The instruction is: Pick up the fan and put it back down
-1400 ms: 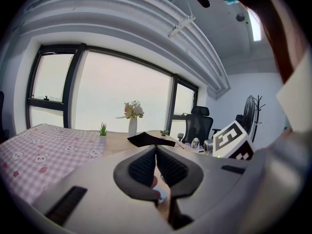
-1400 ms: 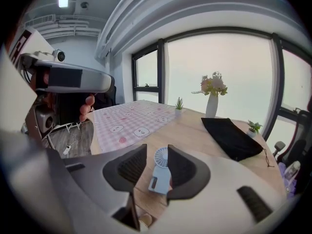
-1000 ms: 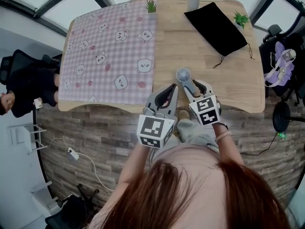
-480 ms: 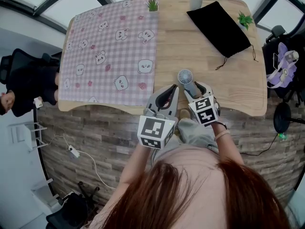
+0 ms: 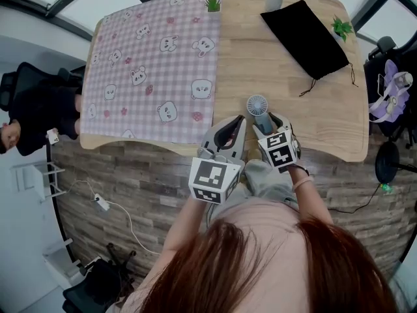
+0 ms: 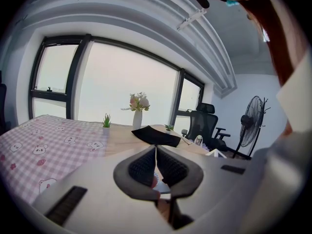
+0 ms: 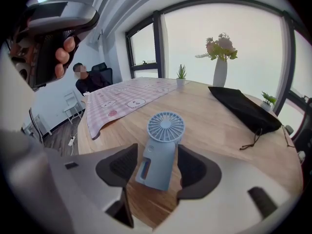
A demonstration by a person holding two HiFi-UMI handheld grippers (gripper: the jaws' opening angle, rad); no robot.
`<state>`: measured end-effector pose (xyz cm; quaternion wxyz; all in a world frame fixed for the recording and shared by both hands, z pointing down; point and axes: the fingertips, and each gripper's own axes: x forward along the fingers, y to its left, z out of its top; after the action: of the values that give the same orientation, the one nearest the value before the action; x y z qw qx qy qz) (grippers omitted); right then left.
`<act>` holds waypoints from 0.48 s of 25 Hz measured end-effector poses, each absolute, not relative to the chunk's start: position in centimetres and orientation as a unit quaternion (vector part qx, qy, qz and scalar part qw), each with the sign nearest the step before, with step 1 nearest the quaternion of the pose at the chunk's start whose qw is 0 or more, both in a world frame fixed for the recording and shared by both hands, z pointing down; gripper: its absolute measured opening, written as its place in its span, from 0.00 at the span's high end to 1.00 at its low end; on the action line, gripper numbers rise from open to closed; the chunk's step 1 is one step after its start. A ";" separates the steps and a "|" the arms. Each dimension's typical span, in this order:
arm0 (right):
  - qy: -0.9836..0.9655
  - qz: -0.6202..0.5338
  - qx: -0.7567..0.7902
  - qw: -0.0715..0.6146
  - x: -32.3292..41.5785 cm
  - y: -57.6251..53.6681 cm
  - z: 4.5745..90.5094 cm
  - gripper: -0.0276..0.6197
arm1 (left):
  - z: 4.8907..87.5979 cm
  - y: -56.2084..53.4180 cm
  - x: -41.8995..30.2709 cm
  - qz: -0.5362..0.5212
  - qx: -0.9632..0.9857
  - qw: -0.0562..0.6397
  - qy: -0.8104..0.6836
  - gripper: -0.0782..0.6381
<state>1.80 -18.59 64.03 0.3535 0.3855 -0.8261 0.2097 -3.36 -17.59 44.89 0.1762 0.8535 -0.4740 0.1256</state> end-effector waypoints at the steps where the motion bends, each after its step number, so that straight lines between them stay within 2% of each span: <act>1: -0.825 0.211 0.385 0.355 1.7 -18.6 64.2 0.56 | 44.9 -17.6 -3.4 0.126 0.853 0.177 -0.474 0.87; 12: -0.811 0.235 0.387 0.371 1.4 -19.0 66.3 0.55 | 45.6 -18.0 -3.9 0.127 0.848 0.187 -0.480 0.87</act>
<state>1.41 -19.01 66.31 0.3706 0.3875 -0.8107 0.2351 -3.86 -18.02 45.64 0.1871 0.8475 -0.4802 0.1268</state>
